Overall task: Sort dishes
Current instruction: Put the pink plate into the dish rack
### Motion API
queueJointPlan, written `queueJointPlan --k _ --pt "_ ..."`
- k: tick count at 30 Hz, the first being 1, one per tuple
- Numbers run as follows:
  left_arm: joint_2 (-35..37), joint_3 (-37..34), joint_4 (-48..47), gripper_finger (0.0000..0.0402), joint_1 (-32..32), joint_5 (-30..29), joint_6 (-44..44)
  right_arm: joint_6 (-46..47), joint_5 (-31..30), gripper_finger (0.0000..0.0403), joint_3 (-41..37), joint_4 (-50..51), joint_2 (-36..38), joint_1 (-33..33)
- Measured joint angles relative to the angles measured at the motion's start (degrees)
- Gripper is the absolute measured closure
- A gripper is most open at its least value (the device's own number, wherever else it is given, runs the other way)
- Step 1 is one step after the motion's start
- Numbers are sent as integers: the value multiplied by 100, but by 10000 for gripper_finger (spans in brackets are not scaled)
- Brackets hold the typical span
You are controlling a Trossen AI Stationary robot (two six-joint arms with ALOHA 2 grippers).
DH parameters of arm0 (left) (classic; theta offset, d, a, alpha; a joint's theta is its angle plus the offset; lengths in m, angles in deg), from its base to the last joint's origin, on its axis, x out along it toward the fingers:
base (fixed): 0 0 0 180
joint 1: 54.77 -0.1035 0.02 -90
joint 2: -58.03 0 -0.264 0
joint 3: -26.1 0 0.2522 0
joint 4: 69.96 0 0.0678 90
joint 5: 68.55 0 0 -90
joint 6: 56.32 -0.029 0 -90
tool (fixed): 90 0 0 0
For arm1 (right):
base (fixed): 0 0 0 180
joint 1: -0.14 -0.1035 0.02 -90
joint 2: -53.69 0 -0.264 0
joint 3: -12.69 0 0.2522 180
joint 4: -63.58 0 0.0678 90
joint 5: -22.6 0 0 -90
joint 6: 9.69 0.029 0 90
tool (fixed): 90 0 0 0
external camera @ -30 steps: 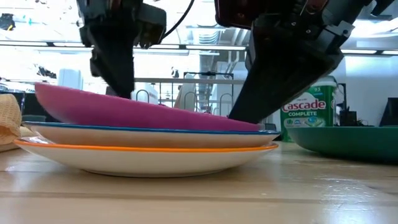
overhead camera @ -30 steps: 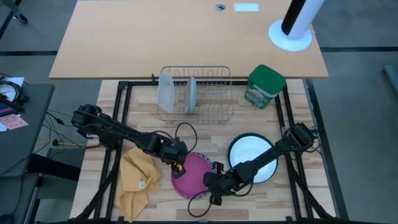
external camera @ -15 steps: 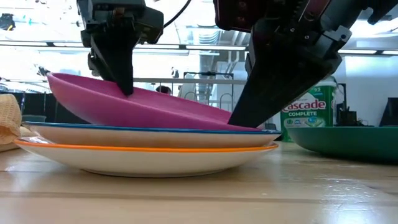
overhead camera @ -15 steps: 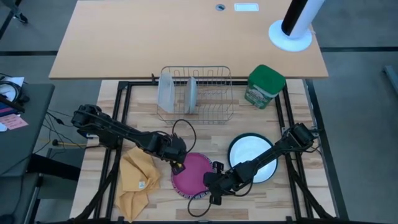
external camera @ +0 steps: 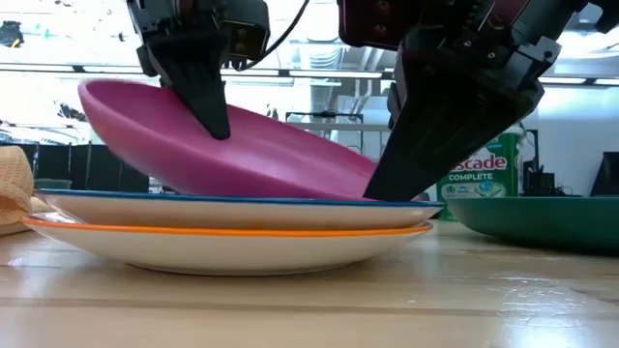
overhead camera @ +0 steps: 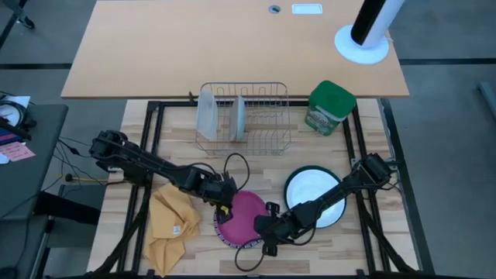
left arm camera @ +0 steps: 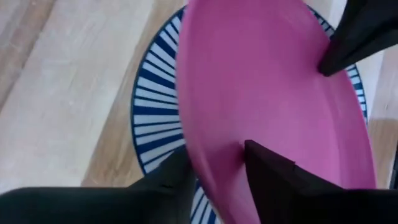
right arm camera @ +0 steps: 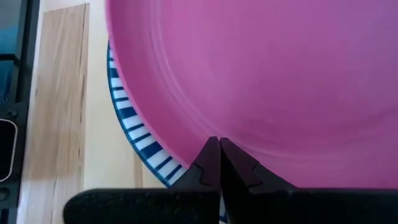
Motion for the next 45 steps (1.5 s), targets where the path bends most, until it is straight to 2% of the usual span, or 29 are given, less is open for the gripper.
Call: queueJointPlan --k 5,7,13,16,22,27,30,34,38,42,45 --pt "74 9 -46 374 -58 -115 -112 -23 8 400 10 -31 9 0" --pt "124 17 -44 387 -108 -173 -91 -73 -30 400 44 39 43 -4" --pt "601 -4 -181 387 -118 -518 -406 -343 -145 400 438 873 495 -125" --pt "1000 -17 -210 389 -78 -961 -686 -369 -397 400 707 1675 945 -249" --pt "1990 -11 -51 391 23 -2549 -1638 -785 -1495 400 1204 2848 2004 -555" --pt "2669 -9 670 391 238 -3718 -2574 -1369 -2693 400 1366 2963 3035 -770" --pt "2866 -7 1355 391 371 -4150 -3321 -1468 -3087 400 1366 2990 3526 -834" --pt "2935 -7 2357 391 482 -4355 -4401 -1539 -3348 400 1366 2976 3965 -837" --pt "2907 -5 3149 391 513 -4350 -5303 -1559 -3738 400 1251 2929 3946 -839" --pt "2907 -4 3248 391 478 -4359 -6214 -1749 -3867 400 1235 3099 3684 -742" --pt "2907 -81 3304 391 447 -4458 -6442 -1780 -3869 400 1239 3283 3509 -715"
